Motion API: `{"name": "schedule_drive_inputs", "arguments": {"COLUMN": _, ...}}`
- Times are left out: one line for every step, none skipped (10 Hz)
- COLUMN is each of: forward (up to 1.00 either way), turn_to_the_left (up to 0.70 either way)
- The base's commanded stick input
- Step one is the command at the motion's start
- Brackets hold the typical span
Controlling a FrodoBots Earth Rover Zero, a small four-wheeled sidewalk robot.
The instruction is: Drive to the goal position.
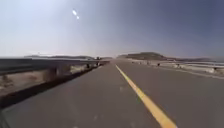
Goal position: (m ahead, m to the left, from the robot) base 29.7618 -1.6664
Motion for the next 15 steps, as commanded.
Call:
{"name": "schedule_drive_inputs", "arguments": {"forward": 0.50, "turn_to_the_left": 0.00}}
{"name": "schedule_drive_inputs", "arguments": {"forward": 0.50, "turn_to_the_left": 0.00}}
{"name": "schedule_drive_inputs", "arguments": {"forward": 0.50, "turn_to_the_left": 0.00}}
{"name": "schedule_drive_inputs", "arguments": {"forward": 0.50, "turn_to_the_left": 0.00}}
{"name": "schedule_drive_inputs", "arguments": {"forward": 0.50, "turn_to_the_left": 0.00}}
{"name": "schedule_drive_inputs", "arguments": {"forward": 0.50, "turn_to_the_left": 0.00}}
{"name": "schedule_drive_inputs", "arguments": {"forward": 0.50, "turn_to_the_left": 0.00}}
{"name": "schedule_drive_inputs", "arguments": {"forward": 0.50, "turn_to_the_left": 0.00}}
{"name": "schedule_drive_inputs", "arguments": {"forward": 0.50, "turn_to_the_left": 0.00}}
{"name": "schedule_drive_inputs", "arguments": {"forward": 0.50, "turn_to_the_left": 0.00}}
{"name": "schedule_drive_inputs", "arguments": {"forward": 0.50, "turn_to_the_left": 0.00}}
{"name": "schedule_drive_inputs", "arguments": {"forward": 0.50, "turn_to_the_left": 0.00}}
{"name": "schedule_drive_inputs", "arguments": {"forward": 0.50, "turn_to_the_left": 0.00}}
{"name": "schedule_drive_inputs", "arguments": {"forward": 0.50, "turn_to_the_left": 0.00}}
{"name": "schedule_drive_inputs", "arguments": {"forward": 0.50, "turn_to_the_left": 0.00}}
